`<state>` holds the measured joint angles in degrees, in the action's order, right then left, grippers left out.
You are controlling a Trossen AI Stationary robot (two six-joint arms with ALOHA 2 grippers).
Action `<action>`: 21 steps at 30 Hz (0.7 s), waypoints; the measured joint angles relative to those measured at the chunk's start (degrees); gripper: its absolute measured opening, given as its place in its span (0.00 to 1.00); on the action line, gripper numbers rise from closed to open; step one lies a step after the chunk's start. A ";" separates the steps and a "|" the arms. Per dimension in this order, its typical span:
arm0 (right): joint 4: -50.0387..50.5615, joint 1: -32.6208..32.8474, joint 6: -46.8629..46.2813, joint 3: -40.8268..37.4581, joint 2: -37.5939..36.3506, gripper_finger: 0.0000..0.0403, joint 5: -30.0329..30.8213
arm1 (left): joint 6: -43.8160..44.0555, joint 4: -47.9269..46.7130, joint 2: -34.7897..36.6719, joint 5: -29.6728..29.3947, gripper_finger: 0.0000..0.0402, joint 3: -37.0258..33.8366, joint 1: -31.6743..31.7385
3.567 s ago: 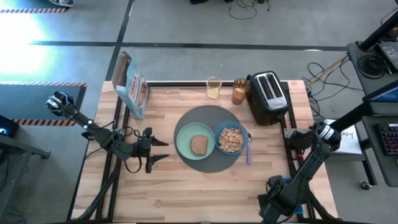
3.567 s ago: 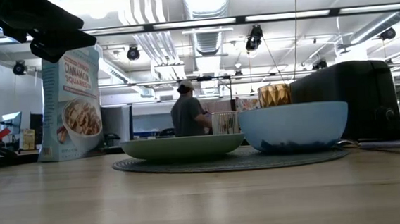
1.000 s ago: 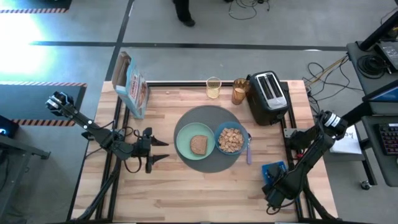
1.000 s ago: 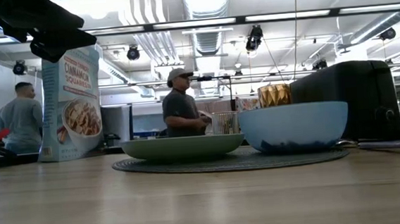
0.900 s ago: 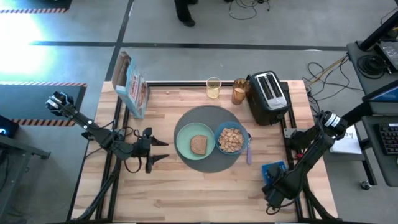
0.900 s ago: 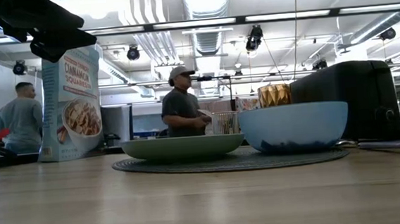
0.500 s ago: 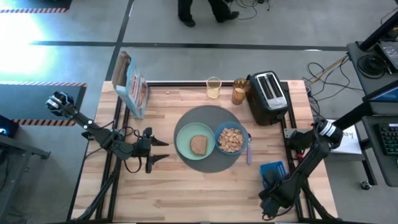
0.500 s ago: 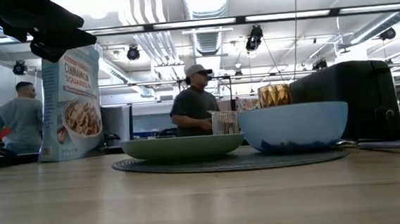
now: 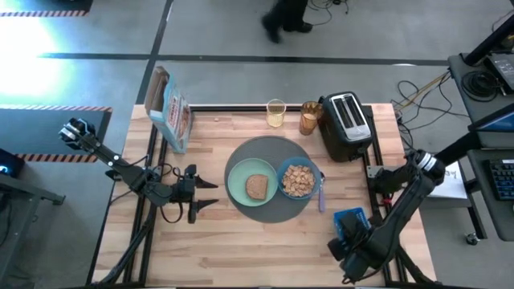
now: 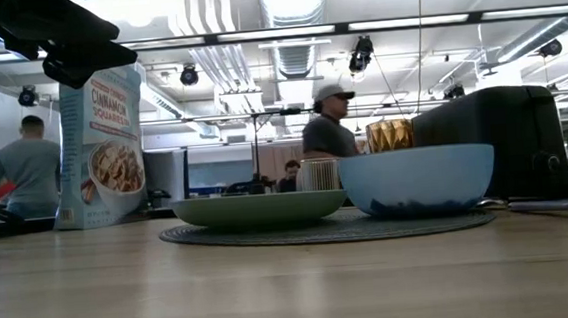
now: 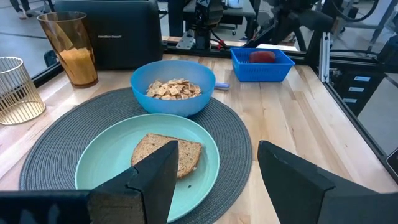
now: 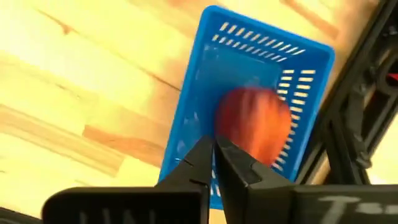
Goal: Arrange a breakfast setting
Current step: Put the apple on the green plate
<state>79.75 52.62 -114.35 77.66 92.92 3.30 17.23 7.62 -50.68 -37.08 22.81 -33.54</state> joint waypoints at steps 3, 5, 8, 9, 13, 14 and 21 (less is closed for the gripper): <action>2.04 -0.02 -1.16 0.27 -0.37 0.02 -0.37 | 0.00 0.01 0.00 0.00 0.51 0.00 0.00; 1.97 -0.02 -1.63 -0.34 -0.23 0.03 -1.43 | 0.00 0.02 0.00 0.00 0.51 0.00 0.00; 1.20 -0.02 -1.34 -1.65 0.00 0.06 -3.93 | 0.00 0.02 0.00 0.00 0.51 0.00 0.00; 0.27 -0.02 -1.33 -2.12 0.00 0.08 -4.14 | 0.00 0.02 0.00 0.00 0.51 0.00 0.00; -1.46 -0.02 -1.24 -3.20 -0.02 0.20 -3.14 | 0.00 0.02 0.00 0.00 0.51 0.00 0.00; -1.49 -0.02 -1.14 -3.31 0.00 0.24 -3.09 | 0.00 0.02 0.00 0.00 0.51 0.00 0.00; -2.48 -0.02 -3.75 -6.03 0.25 0.45 -3.18 | 0.26 0.04 0.00 0.00 0.51 0.00 0.00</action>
<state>77.27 52.60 -118.10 71.63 93.17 0.13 17.50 7.66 -50.68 -37.08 22.81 -33.54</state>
